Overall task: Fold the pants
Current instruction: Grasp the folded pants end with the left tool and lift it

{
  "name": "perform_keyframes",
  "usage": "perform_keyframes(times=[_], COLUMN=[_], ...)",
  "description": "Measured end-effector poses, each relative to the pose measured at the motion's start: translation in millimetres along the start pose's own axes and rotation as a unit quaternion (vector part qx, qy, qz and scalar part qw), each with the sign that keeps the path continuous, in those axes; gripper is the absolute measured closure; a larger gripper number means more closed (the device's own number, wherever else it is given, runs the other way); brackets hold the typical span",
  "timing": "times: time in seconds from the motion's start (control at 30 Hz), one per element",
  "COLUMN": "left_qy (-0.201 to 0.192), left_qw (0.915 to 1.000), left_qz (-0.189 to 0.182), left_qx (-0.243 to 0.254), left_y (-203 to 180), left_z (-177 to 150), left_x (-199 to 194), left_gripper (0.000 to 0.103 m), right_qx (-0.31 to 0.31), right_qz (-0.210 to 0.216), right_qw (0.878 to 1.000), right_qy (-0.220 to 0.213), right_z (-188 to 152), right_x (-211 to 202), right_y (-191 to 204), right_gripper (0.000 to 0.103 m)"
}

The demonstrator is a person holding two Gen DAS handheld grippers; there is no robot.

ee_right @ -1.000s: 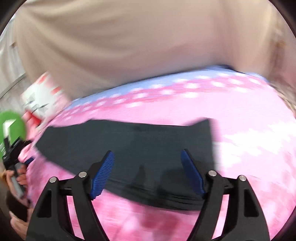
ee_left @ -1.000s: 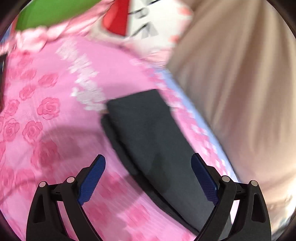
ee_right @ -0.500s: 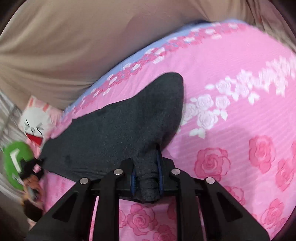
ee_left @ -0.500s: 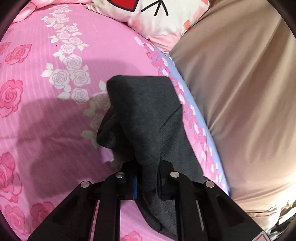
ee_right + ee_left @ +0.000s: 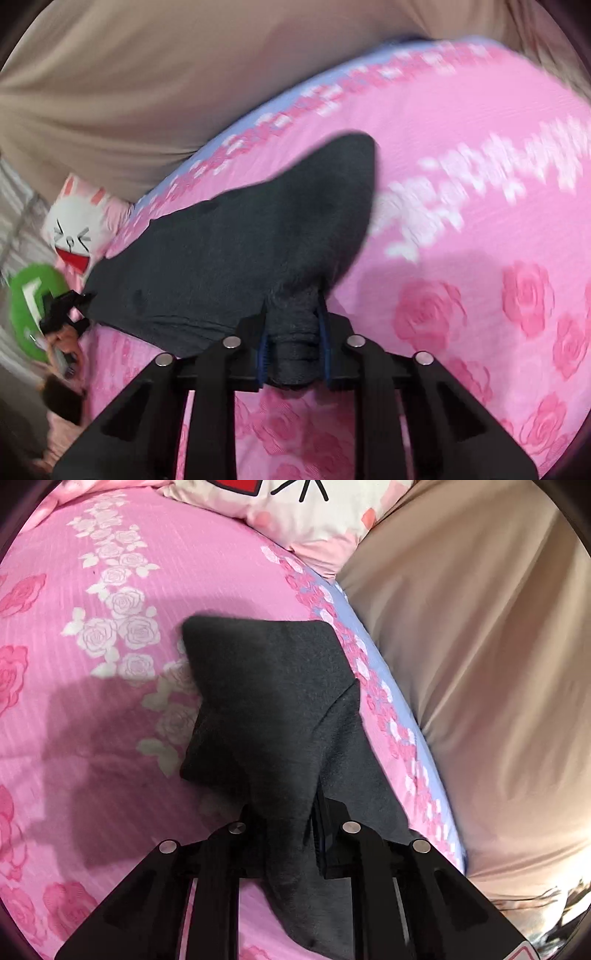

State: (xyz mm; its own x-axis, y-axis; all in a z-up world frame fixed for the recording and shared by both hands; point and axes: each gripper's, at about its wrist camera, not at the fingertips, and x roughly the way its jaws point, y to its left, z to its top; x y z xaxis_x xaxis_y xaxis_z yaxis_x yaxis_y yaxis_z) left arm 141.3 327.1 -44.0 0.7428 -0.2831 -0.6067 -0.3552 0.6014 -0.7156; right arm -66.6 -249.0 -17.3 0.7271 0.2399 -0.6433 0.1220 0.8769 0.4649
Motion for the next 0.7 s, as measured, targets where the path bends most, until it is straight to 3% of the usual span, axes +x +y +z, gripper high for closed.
perform_keyframes(times=[0.17, 0.3, 0.4, 0.43, 0.47, 0.5, 0.57, 0.6, 0.67, 0.7], left_qy=[0.007, 0.07, 0.101, 0.099, 0.091, 0.088, 0.089, 0.088, 0.08, 0.074], left_qw=[0.9993, 0.9944, 0.9926, 0.9935, 0.9946, 0.9942, 0.9939, 0.9942, 0.9953, 0.9955], left_qz=[-0.031, -0.058, -0.031, -0.02, -0.029, -0.055, -0.063, -0.058, -0.042, -0.033], left_qx=[0.022, 0.054, 0.059, 0.054, 0.041, 0.026, 0.015, 0.018, 0.037, 0.049], left_y=[-21, -27, -10, -3, 8, 16, 19, 17, 11, 6], left_z=[-12, -52, -88, -93, -97, -98, -97, -98, -100, -102], left_x=[-45, -65, -58, -56, -56, -58, -60, -60, -61, -61], left_gripper=[0.091, 0.091, 0.09, 0.089, 0.088, 0.088, 0.087, 0.087, 0.087, 0.087], right_qx=[-0.027, -0.019, -0.006, 0.011, 0.026, 0.03, -0.01, -0.035, -0.101, -0.128], right_qz=[-0.009, -0.062, -0.137, -0.176, -0.184, -0.165, -0.131, -0.119, -0.078, -0.054], right_qw=[0.999, 0.996, 0.99, 0.984, 0.982, 0.984, 0.987, 0.988, 0.99, 0.989], right_qy=[-0.036, -0.055, -0.024, -0.027, -0.039, -0.065, -0.09, -0.088, -0.065, -0.043], right_z=[12, 6, -12, -18, -22, -24, -22, -22, -28, -35], right_x=[-60, -108, -111, -113, -119, -132, -141, -139, -120, -105], right_y=[-3, -31, -65, -78, -83, -78, -46, -29, 22, 45], right_gripper=[0.088, 0.087, 0.077, 0.077, 0.077, 0.077, 0.076, 0.072, 0.051, 0.047])
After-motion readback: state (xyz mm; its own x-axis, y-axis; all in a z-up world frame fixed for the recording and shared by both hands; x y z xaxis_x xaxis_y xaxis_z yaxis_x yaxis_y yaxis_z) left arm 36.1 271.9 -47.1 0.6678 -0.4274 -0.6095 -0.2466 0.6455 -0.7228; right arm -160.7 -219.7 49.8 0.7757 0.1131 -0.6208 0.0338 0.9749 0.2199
